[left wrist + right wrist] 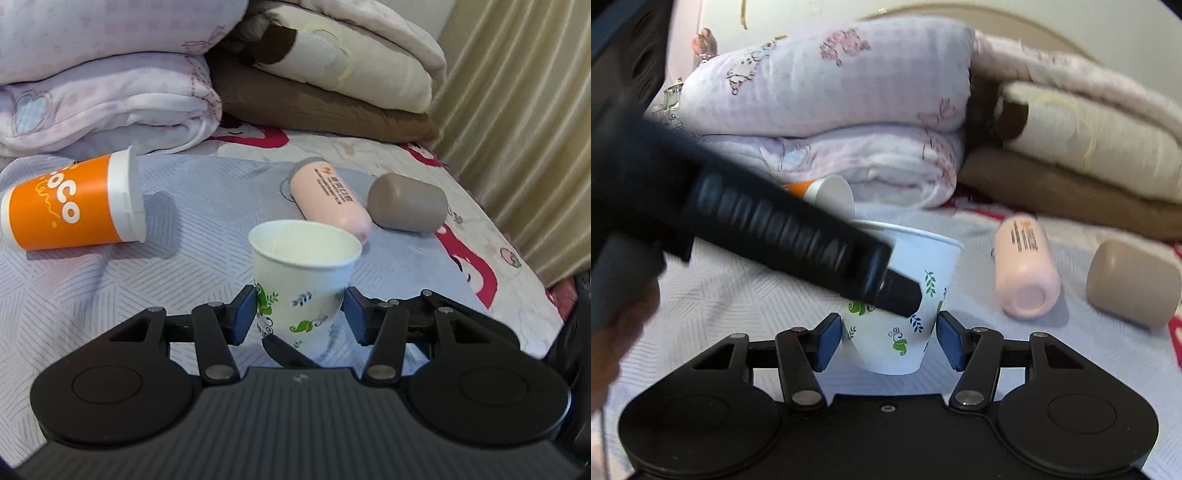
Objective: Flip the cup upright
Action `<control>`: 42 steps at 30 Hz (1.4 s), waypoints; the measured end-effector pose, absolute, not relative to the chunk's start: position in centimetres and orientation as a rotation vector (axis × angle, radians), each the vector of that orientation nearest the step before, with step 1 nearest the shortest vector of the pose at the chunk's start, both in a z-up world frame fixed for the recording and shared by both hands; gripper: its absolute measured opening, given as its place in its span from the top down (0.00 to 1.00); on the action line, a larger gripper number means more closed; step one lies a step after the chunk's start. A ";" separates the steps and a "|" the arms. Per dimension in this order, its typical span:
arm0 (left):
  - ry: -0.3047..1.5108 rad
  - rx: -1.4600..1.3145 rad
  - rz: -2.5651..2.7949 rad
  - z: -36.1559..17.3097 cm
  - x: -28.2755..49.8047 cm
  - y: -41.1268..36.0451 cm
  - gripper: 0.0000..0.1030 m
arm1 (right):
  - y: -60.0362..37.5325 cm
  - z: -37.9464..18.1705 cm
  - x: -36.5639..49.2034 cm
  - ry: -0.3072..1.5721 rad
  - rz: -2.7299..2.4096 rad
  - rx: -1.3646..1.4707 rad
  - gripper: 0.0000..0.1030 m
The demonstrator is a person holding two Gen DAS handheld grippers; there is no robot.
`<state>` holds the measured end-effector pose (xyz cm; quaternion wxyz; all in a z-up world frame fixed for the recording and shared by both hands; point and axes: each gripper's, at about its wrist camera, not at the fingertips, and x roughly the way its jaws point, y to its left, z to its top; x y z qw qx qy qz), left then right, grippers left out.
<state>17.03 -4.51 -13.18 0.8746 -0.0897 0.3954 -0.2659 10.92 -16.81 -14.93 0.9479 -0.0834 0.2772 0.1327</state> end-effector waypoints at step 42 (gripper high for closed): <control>0.986 -0.153 -0.344 -5.2 7.9 -2.2 0.43 | -18.8 -6.8 3.9 0.818 0.141 -0.110 0.20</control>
